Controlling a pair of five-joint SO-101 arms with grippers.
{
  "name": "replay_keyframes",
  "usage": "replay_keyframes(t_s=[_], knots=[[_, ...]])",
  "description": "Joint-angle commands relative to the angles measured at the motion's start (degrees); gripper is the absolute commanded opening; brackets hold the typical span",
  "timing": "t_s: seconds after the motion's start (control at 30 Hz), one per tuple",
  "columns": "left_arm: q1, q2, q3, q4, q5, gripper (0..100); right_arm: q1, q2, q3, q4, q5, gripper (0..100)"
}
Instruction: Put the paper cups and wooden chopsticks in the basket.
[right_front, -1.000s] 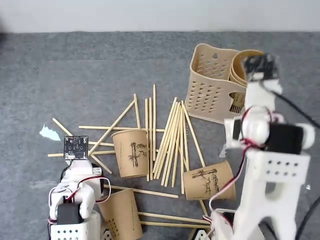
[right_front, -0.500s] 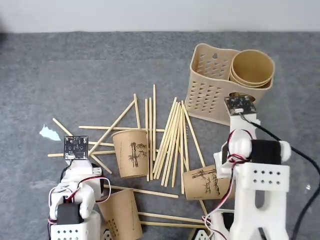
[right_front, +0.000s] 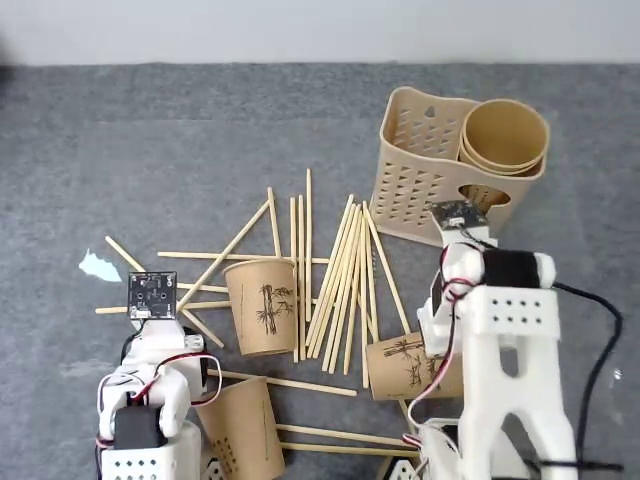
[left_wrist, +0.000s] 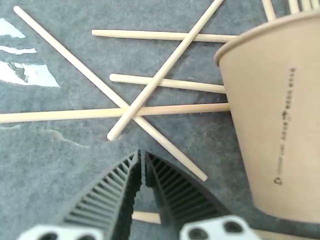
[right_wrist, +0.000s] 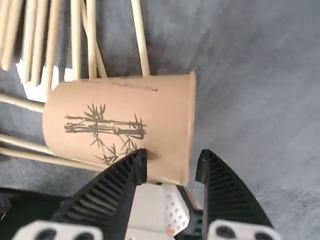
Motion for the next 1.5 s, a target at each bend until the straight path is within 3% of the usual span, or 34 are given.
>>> replay_keyframes(t_s=[0.0,0.27,0.4,1.23,1.47], knots=[[-0.2,-0.9,-0.7,0.4,-0.5,1,-0.6,2.6,0.1,-0.9,-0.2,17.3],[-0.2,-0.9,-0.7,0.4,-0.5,1,-0.6,3.7,-0.2,-0.7,-0.2,15.2],[-0.2,-0.9,-0.7,0.4,-0.5,1,-0.7,3.7,-3.2,-0.7,-0.1,0.3],[-0.2,-0.9,-0.7,0.4,-0.5,1,-1.1,3.6,-30.8,4.7,-0.1,0.8],[-0.2,-0.9,-0.7,0.4,-0.5,1,-5.9,-1.8,-39.5,4.7,-0.1,0.8]])
